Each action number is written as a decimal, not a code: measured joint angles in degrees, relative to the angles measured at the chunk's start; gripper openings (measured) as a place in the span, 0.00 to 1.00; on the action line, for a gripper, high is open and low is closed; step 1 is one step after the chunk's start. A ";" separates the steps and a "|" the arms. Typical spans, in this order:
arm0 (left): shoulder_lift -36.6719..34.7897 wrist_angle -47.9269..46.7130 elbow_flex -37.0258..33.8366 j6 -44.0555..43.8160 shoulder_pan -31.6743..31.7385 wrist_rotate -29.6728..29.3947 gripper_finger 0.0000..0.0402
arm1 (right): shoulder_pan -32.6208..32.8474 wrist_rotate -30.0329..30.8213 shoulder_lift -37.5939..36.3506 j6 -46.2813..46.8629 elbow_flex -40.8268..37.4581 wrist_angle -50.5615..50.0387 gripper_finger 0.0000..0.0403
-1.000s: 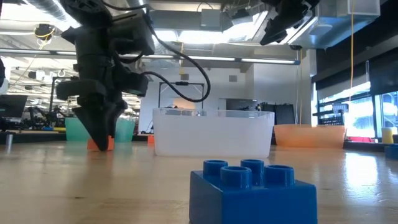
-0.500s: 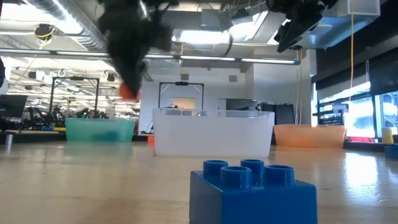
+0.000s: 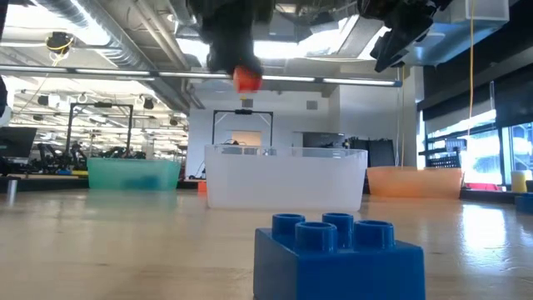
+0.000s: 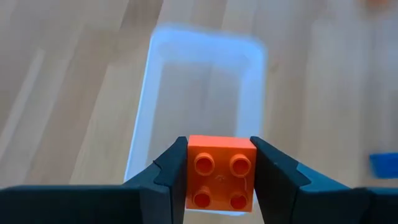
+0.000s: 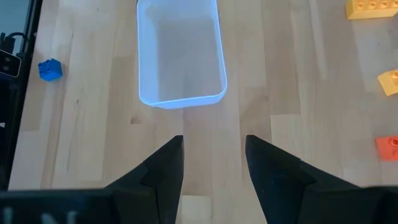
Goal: Sort & place blocks by color
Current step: Put the left center orange game piece into the transparent bin
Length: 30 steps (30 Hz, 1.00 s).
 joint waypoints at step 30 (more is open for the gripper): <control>12.04 1.43 -0.04 -0.01 1.08 2.87 0.35 | 0.02 0.02 0.04 -0.01 -0.02 -0.33 0.43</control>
